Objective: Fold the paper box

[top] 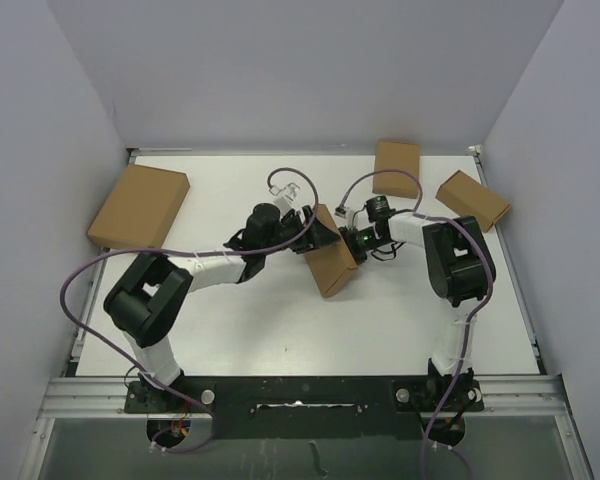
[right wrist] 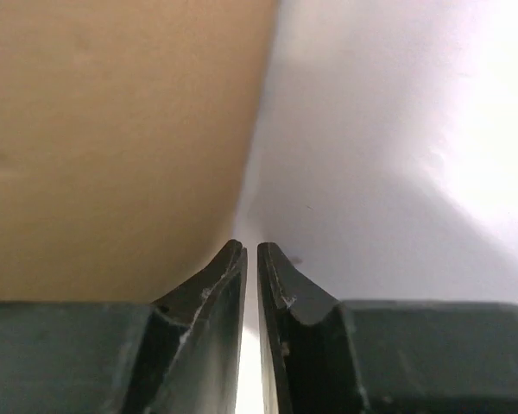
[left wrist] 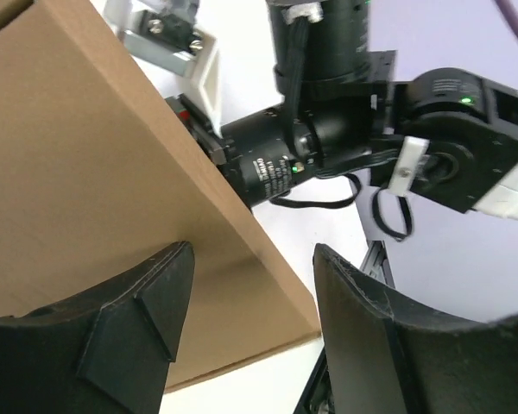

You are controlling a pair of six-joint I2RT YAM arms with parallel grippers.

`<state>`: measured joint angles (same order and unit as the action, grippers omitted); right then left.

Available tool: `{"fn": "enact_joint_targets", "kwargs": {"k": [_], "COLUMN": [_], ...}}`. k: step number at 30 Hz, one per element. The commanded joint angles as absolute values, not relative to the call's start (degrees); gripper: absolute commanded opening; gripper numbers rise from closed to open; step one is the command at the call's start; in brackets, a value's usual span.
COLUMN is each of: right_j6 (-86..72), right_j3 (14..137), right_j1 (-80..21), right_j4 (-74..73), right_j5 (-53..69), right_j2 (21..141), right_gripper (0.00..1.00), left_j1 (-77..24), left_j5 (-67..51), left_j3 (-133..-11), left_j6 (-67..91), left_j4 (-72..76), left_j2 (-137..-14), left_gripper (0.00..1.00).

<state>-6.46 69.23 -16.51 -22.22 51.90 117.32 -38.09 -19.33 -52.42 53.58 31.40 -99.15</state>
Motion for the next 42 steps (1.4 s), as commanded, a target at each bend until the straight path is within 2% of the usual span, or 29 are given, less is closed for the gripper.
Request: {"fn": "enact_joint_targets", "kwargs": {"k": [1,4,9,12,14,17,19,23,26,27,35,42], "right_j6": [0.4,3.4,10.8,17.1,23.1,43.8,58.3,82.3,81.0,80.4,74.2,66.8], "right_j3": [72.5,72.4,72.6,73.4,73.6,74.6,72.1,62.5,59.6,59.2,58.5,58.7], "right_j1": [-11.7,-6.5,0.0,2.3,3.2,0.7,-2.4,-5.7,-7.8,-8.6,-13.0,-14.6], "right_j4": [-26.4,-27.4,-29.9,-32.9,-36.5,-51.7,-59.6,-62.4,-57.9,-56.8,-50.7,-44.1], "right_j5": [41.3,36.4,38.2,43.6,53.2,66.0,65.9,60.2,53.8,52.2,43.2,36.3], "right_j2": [109.6,106.4,102.2,99.9,98.5,97.0,95.4,90.5,89.3,89.5,94.2,96.8], "right_gripper": [0.15,0.16,0.18,0.2,0.22,0.26,0.24,0.13,0.02,0.0,0.0,0.0], "left_j1": [-38.6,-38.7,-38.5,-38.3,-37.2,-32.0,-27.8,-24.2,-23.0,-22.8,-22.9,-25.3], "left_j5": [-23.8,-24.3,-21.7,-17.1,-14.2,-16.9,-21.3,-25.1,-26.2,-26.7,-28.5,-31.3], "left_j3": [-59.7,-64.0,-66.2,-62.9,-60.0,-57.0,-58.2,-66.0,-72.8,-74.8,-85.7,-87.4], "left_j6": [52.0,50.1,43.7,37.5,34.1,31.3,31.3,27.9,27.9,27.9,28.9,30.1], "left_j4": [31.2,28.8,23.5,19.5,17.2,17.1,17.2,12.9,9.4,8.4,6.1,8.2], "left_j2": [-104.3,-105.8,-103.0,-97.9,-94.4,-92.1,-93.4,-99.4,-106.2,-108.5,-121.5,-127.2], "left_gripper": [0.57,0.58,0.59,0.62,0.68,0.74,0.75,0.73,0.59,0.57,0.58,0.59]}}
